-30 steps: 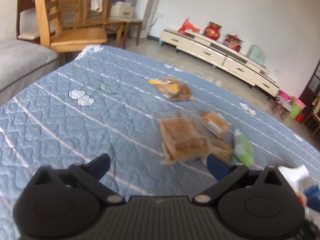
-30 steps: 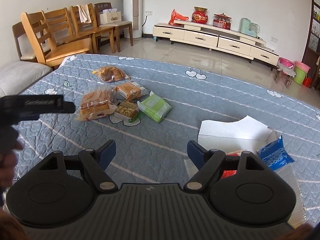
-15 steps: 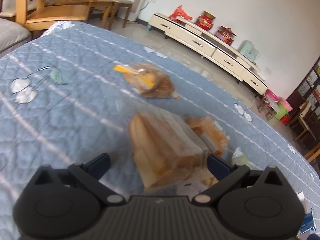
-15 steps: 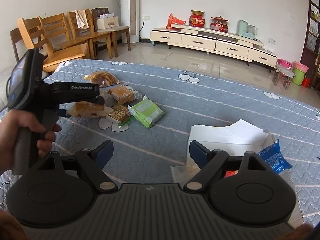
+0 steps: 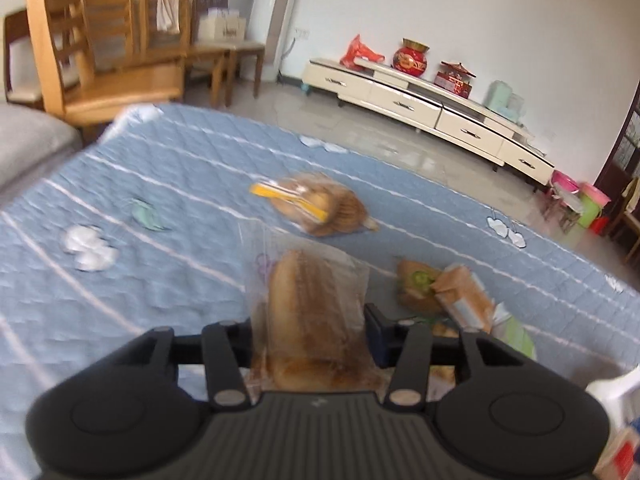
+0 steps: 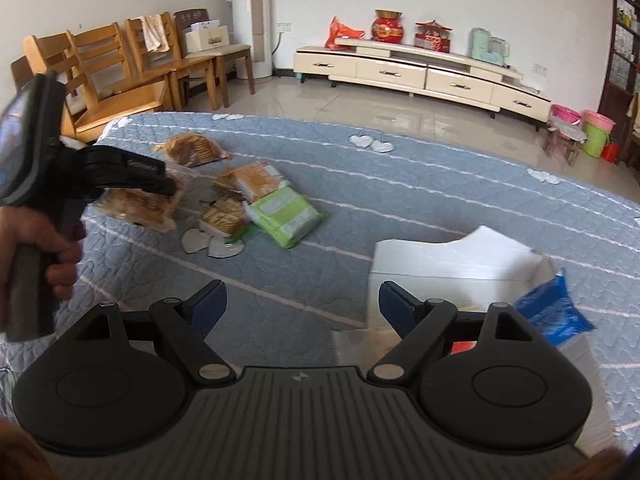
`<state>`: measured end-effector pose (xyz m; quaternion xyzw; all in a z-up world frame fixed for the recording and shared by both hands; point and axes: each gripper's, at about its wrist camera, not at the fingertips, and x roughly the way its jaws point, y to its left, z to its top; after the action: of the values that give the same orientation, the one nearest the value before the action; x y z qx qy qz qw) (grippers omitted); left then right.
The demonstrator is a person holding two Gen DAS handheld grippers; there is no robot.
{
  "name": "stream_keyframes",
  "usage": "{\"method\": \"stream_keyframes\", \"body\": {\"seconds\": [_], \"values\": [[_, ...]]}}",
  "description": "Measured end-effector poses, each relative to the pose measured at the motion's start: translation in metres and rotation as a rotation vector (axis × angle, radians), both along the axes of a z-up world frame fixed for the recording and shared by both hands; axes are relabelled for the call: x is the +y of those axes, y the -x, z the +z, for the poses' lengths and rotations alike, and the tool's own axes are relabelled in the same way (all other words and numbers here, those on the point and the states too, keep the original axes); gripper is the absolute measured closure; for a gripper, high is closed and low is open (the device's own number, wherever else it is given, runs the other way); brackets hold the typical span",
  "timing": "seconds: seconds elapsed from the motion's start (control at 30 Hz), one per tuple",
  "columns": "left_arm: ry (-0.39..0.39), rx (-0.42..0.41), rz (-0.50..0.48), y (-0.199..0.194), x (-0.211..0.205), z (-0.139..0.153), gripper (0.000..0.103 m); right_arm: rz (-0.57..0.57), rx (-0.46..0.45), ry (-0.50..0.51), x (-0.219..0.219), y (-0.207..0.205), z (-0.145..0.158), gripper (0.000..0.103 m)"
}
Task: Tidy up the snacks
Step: 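Grasp the clear bread loaf bag with the left tool while the right tool grasps the brown printed pack, then carry the bread loaf bag and brown pack over the white box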
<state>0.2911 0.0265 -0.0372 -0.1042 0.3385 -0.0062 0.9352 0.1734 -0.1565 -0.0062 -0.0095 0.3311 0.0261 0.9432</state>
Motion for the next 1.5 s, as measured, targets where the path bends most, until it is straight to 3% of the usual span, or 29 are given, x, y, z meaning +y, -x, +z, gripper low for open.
{"method": "stream_keyframes", "body": {"seconds": [0.17, 0.3, 0.57, 0.73, 0.77, 0.8, 0.83, 0.97, 1.27, 1.5], "values": [[-0.080, -0.028, 0.020, 0.039, 0.021, 0.010, 0.056, 0.050, 0.025, -0.027, 0.020, -0.021, -0.006, 0.000], [-0.095, -0.039, 0.032, 0.070, 0.038, 0.013, 0.056, 0.052, 0.062, -0.103, 0.037, -0.050, -0.017, 0.000], [-0.073, -0.051, 0.047, 0.095, 0.056, 0.012, 0.056, -0.053, 0.081, -0.136, 0.071, -0.115, -0.044, 0.000], [-0.073, -0.058, 0.050, 0.096, 0.057, 0.009, 0.056, -0.127, 0.063, -0.095, 0.082, -0.144, -0.053, 0.000], [-0.079, -0.061, 0.044, 0.097, 0.056, 0.008, 0.056, -0.133, 0.056, -0.082, 0.083, -0.146, -0.054, 0.012], [-0.086, -0.065, 0.043, 0.098, 0.055, 0.007, 0.056, -0.141, 0.041, -0.065, 0.082, -0.146, -0.054, 0.033], [-0.088, -0.067, 0.045, 0.099, 0.055, 0.007, 0.056, -0.139, 0.037, -0.055, 0.081, -0.146, -0.054, 0.038], [-0.072, -0.067, 0.048, 0.101, 0.053, 0.007, 0.056, -0.105, 0.036, -0.042, 0.074, -0.130, -0.050, 0.046], [-0.103, -0.081, 0.035, 0.128, 0.042, 0.019, 0.056, 0.035, 0.006, -0.060, 0.072, -0.047, -0.026, 0.046], [-0.125, -0.102, 0.017, 0.161, 0.033, 0.036, 0.056, 0.054, -0.016, -0.050, 0.058, 0.021, -0.003, 0.046]]}}
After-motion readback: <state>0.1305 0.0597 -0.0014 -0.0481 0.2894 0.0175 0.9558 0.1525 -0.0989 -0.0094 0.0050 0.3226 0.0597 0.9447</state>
